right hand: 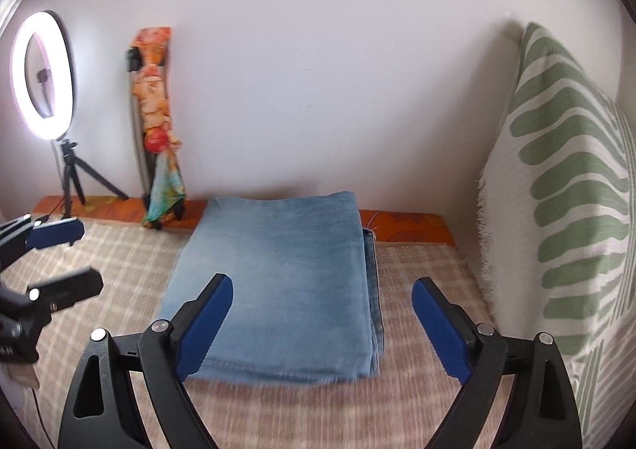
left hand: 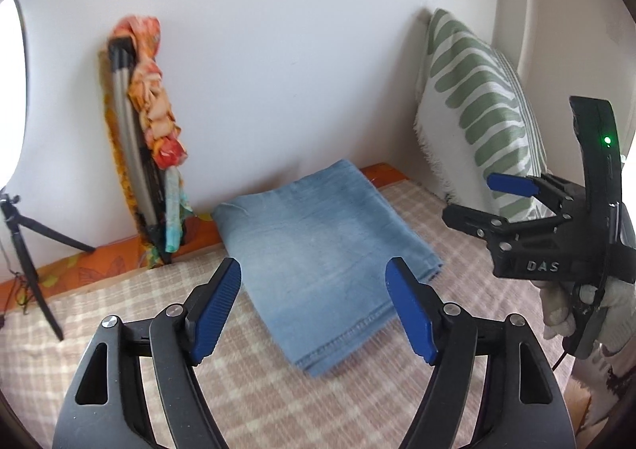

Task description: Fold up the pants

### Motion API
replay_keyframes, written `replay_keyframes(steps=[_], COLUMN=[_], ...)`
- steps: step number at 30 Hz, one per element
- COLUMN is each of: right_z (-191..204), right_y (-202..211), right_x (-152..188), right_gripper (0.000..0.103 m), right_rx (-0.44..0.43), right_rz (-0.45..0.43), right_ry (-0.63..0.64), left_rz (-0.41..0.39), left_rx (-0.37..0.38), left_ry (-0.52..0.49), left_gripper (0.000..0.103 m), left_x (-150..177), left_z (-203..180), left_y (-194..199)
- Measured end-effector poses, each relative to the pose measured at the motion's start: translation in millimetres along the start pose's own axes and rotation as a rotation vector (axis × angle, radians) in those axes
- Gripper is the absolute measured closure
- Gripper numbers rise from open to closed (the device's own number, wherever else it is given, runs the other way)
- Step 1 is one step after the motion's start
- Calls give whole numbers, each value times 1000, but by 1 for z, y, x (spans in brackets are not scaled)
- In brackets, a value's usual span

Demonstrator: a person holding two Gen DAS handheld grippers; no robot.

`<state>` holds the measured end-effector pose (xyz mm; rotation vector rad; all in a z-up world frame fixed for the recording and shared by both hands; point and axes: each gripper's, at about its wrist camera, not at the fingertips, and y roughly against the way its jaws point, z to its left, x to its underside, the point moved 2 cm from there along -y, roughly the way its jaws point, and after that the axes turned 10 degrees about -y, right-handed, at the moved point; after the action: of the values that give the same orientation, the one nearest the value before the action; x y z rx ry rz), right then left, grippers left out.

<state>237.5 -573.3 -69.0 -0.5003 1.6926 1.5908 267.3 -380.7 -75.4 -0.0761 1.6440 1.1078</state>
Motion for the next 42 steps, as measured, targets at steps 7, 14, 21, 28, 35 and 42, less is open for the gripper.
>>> replay_keyframes(steps=[7, 14, 21, 28, 35, 42], right_z=[1, 2, 17, 26, 36, 42], right_y=[59, 113, 150, 171, 181, 186], right_x=[23, 54, 82, 99, 100, 100], right_gripper=[4, 0, 0, 0, 0, 0], right_rx=[-12, 80, 96, 105, 124, 125], right_rz=[-36, -61, -53, -80, -101, -115], right_ry=[-57, -156, -167, -204, -185, -180], left_rz=[-19, -13, -24, 1, -4, -14], left_rx=[-1, -2, -7, -28, -81, -159], left_ry=[-5, 23, 52, 79, 65, 47], left_gripper=[23, 22, 22, 22, 18, 13], left_x=[22, 56, 85, 101, 105, 105], left_z=[-13, -23, -32, -32, -34, -34], left_y=[48, 89, 124, 140, 152, 164])
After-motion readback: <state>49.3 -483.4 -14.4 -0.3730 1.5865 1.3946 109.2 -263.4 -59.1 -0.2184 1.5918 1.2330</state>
